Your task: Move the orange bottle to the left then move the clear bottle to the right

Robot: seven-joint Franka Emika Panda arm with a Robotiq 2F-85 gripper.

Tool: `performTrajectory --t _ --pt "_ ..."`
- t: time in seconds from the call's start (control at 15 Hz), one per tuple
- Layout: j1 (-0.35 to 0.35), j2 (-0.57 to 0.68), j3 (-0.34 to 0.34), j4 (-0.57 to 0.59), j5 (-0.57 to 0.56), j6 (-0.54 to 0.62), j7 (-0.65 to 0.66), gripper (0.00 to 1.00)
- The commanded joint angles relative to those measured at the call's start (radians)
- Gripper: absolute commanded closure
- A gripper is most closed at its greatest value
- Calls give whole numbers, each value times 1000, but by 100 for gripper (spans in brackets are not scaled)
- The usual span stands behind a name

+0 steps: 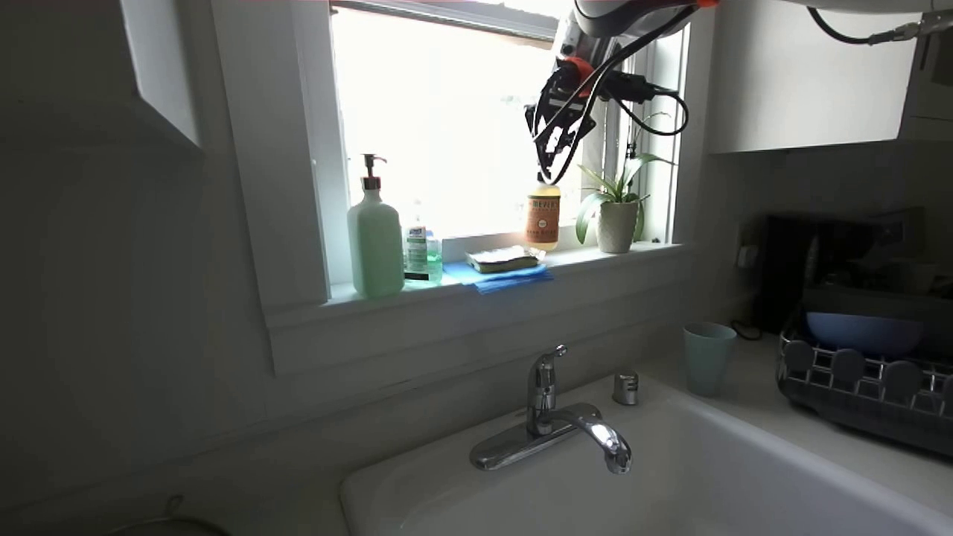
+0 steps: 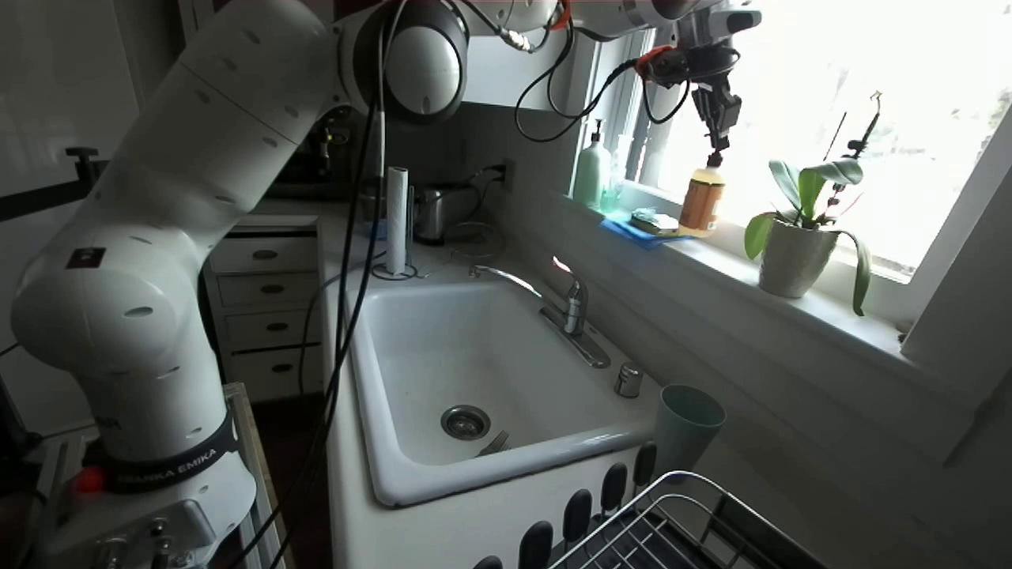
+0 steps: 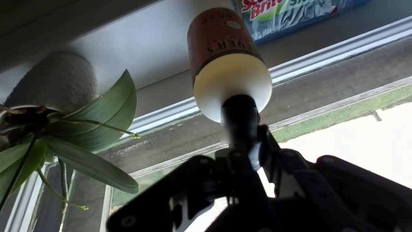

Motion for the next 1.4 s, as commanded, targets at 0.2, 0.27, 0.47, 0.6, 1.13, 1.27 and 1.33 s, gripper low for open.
performTrajectory --t 0.2,0.27,0.47,0.6,1.13,1.27,1.33 --pt "34 13 -4 77 -19 -10 -32 96" --pt "37 14 -3 81 -18 -9 -33 96" --pt "49 17 5 91 -8 -11 -37 96" --pt "58 24 16 96 4 -10 -42 96" --pt "81 58 81 126 37 -2 -57 96" --pt "81 71 99 139 44 2 -58 96" --pt "80 76 109 147 50 2 -56 96"
